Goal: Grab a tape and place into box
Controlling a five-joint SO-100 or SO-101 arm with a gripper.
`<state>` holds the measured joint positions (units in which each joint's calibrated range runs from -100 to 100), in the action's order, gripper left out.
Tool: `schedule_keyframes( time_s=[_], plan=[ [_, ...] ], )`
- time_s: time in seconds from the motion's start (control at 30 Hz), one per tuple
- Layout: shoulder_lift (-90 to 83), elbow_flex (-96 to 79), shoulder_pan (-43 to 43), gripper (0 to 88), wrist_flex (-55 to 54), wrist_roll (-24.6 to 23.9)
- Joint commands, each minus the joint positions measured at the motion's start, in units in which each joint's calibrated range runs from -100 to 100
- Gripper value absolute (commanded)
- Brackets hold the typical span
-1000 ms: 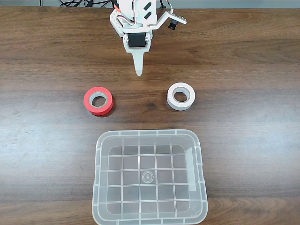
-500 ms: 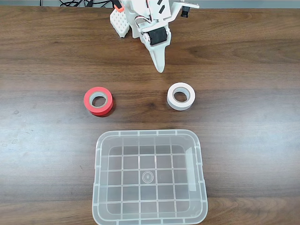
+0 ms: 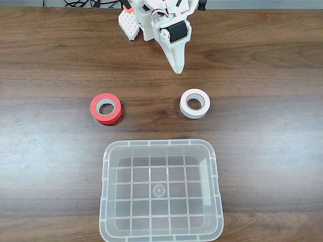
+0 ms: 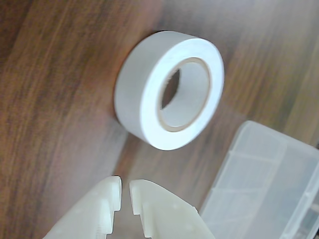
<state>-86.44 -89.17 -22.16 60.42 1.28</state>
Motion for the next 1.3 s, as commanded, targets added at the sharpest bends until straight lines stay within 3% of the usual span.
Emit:
schedule_keyframes(
  time_s=[0.0,0.4,0.83,1.07,1.13,1.27],
  plan=[
    [12.2,13.2,-0.1,1.3,-3.1,0.1],
    [45.6,43.0,1.0,1.3,-0.7,0.1],
    [76.1,60.9,1.2,1.3,5.8,0.1],
    [83.6,65.5,1.2,2.2,8.7,0.1],
    [84.3,65.3,0.9,4.7,8.8,0.1],
    [84.3,64.8,0.7,19.0,8.8,0.2]
  ],
)
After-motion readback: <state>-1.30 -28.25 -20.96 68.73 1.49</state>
